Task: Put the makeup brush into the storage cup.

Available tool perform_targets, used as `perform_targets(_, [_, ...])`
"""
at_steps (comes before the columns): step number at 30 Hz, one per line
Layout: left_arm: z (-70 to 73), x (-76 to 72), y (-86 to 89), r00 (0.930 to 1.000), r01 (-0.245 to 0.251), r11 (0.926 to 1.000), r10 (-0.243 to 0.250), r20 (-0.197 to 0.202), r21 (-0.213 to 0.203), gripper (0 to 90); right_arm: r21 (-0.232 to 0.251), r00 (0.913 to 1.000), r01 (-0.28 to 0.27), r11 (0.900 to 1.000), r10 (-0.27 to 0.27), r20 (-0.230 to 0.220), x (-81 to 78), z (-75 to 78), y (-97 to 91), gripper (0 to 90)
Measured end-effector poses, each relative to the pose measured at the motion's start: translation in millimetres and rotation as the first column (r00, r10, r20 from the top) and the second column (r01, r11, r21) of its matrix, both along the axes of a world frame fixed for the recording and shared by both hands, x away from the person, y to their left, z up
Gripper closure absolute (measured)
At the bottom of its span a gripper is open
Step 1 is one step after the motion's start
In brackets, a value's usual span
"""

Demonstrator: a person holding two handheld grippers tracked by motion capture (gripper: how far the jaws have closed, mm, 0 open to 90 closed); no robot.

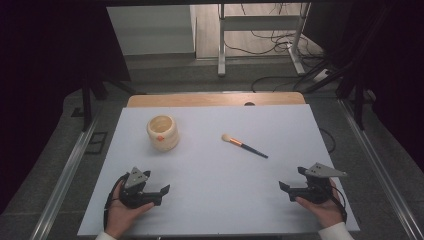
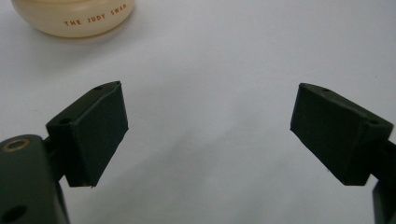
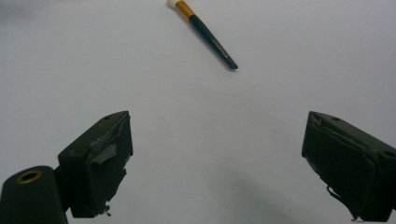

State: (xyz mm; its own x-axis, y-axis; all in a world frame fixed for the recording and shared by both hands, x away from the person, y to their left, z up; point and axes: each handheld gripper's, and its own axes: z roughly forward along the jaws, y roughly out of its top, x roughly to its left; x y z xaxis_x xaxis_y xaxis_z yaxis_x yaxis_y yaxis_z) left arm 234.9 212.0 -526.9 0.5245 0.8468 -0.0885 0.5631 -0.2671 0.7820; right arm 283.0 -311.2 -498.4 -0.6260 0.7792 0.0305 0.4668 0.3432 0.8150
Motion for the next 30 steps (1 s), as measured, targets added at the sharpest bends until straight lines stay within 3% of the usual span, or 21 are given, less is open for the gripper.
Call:
perform_targets(17, [0.4,-1.7,1.6,1.0000,-0.002,0.9999,0.002,0.006,0.016,11.9,-0.011,0.9998,-0.021,0.9997,0.021,0.003,-2.2,1.7,2.2,8.5])
perform_targets(30, [2.0,-1.8,-2.4,0.9994,0.027,0.9992,-0.028,0.019,0.028,11.4,-0.018,0.9994,-0.030,0.9994,0.030,0.016,-9.1,6.4,1.9,8.4])
